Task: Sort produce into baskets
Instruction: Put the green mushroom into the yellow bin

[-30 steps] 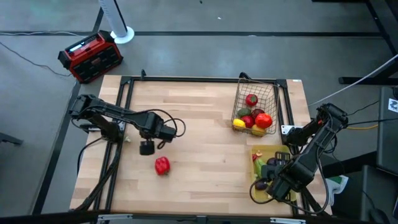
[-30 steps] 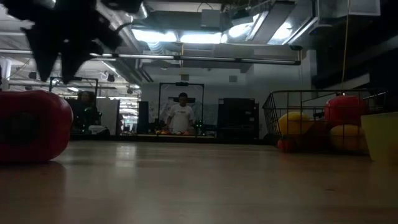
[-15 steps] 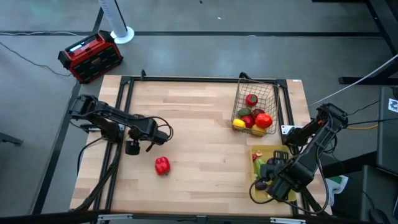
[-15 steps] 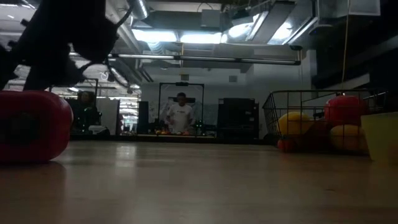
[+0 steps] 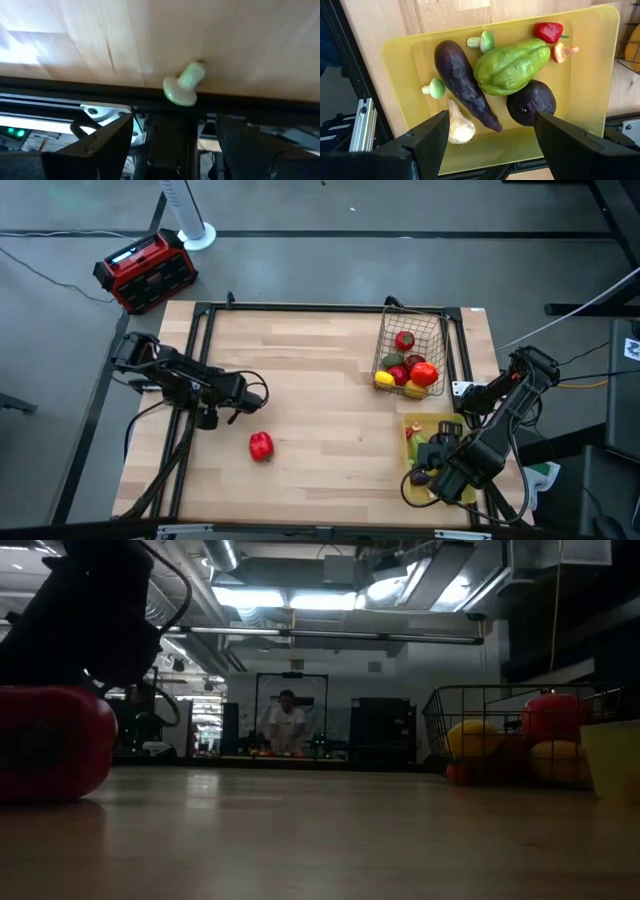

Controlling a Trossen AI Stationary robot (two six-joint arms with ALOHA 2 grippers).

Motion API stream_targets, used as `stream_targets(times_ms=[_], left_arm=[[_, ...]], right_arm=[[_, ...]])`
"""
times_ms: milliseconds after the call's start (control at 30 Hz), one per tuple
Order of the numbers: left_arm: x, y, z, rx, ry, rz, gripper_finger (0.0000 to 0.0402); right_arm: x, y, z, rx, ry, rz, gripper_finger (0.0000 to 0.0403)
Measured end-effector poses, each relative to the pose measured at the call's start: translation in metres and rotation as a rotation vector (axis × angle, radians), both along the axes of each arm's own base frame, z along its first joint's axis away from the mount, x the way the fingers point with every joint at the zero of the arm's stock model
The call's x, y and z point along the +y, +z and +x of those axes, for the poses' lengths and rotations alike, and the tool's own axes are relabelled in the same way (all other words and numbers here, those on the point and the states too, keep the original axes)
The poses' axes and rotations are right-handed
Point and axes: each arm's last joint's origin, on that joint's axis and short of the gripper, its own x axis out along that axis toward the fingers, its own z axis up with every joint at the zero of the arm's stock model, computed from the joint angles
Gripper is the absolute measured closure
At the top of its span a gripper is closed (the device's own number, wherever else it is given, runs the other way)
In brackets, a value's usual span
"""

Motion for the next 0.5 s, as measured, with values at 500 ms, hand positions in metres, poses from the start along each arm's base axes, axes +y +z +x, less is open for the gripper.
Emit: stream_targets(times_ms=[500], left_arm=[[0.020,-0.014,-0.003,-0.055,0.132,0.019,0.0123]], right_arm=[[0.000,0.000,0.000,-0.004,0.000,0.000,0.0116]])
